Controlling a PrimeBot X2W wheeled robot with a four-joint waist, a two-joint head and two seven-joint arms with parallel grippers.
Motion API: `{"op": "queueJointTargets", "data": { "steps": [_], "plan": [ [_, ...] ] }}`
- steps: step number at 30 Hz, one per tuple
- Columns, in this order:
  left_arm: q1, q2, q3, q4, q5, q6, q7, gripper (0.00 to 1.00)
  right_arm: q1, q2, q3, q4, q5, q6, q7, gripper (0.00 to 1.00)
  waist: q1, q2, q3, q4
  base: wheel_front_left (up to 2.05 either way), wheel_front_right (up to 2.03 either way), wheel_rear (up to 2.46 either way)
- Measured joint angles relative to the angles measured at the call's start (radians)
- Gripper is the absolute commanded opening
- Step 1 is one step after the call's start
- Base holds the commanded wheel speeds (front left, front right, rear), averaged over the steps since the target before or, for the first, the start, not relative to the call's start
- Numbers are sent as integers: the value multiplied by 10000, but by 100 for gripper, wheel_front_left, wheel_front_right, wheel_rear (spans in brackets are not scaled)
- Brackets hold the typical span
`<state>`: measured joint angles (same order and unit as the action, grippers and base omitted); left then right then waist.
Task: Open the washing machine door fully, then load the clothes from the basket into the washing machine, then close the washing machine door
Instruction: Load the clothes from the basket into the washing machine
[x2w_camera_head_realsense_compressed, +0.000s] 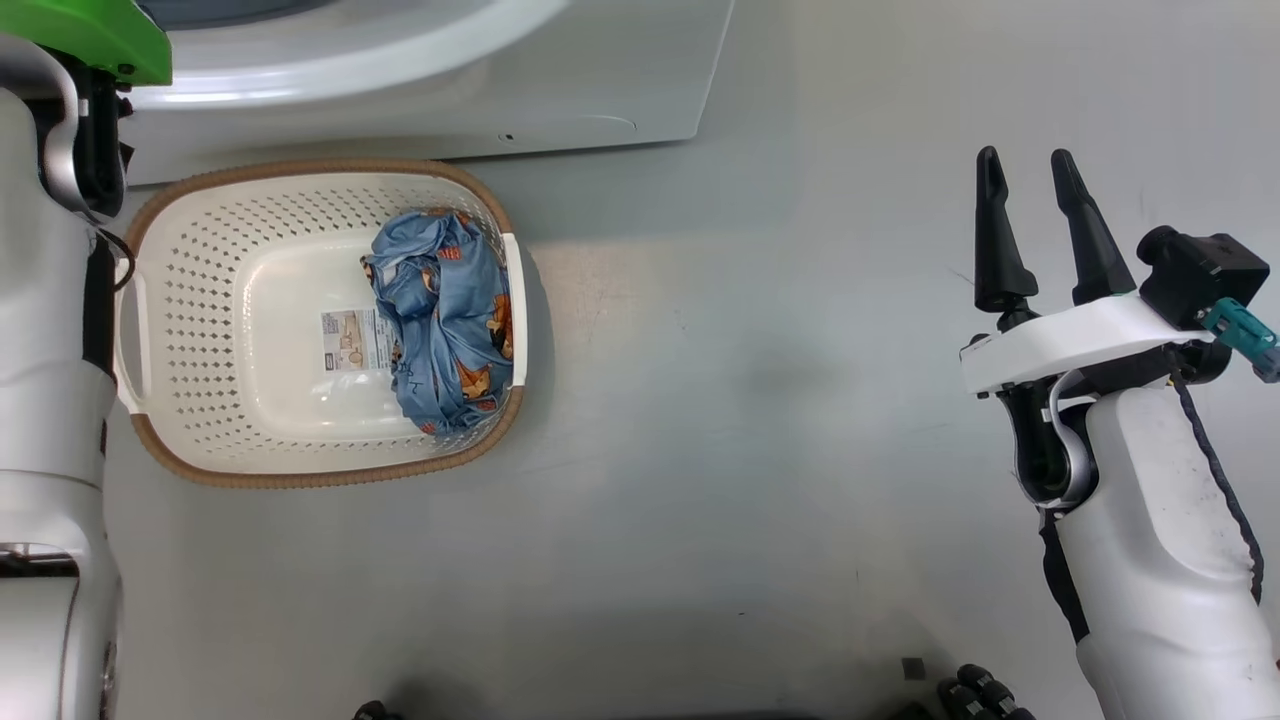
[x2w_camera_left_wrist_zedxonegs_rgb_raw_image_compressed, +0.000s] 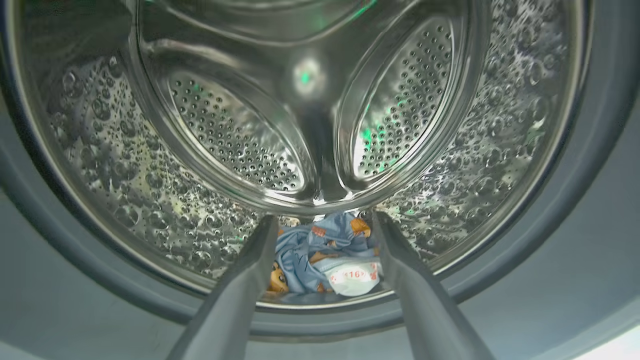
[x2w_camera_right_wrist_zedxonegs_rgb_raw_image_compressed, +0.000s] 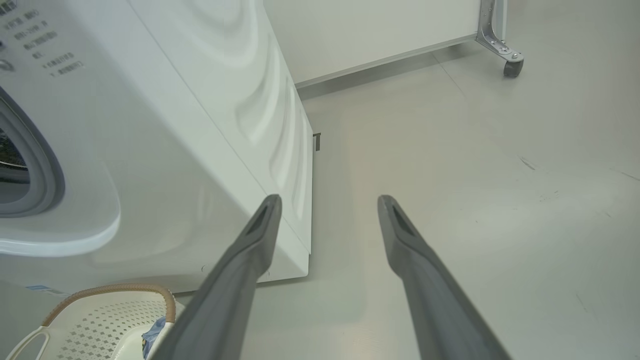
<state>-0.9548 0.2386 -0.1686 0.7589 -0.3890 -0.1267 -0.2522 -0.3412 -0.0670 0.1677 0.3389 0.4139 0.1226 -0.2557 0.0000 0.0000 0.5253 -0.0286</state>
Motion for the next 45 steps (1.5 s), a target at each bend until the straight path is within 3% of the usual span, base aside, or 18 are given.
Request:
{"op": "queueJointTargets", "data": {
  "steps": [26, 45],
  "plan": [
    [3611, -366, 677, -2897, 491, 405, -2, 100, 892, -31, 395, 435, 86, 0, 0, 100, 0, 0, -2458, -4, 0, 0, 0],
    [6694, -439, 1524, -4669, 1037, 1051, -2, 100, 1044, -125, 637, 196, 77, 0, 0, 100, 0, 0, -2980, -93, 0, 0, 0]
  ]
}}
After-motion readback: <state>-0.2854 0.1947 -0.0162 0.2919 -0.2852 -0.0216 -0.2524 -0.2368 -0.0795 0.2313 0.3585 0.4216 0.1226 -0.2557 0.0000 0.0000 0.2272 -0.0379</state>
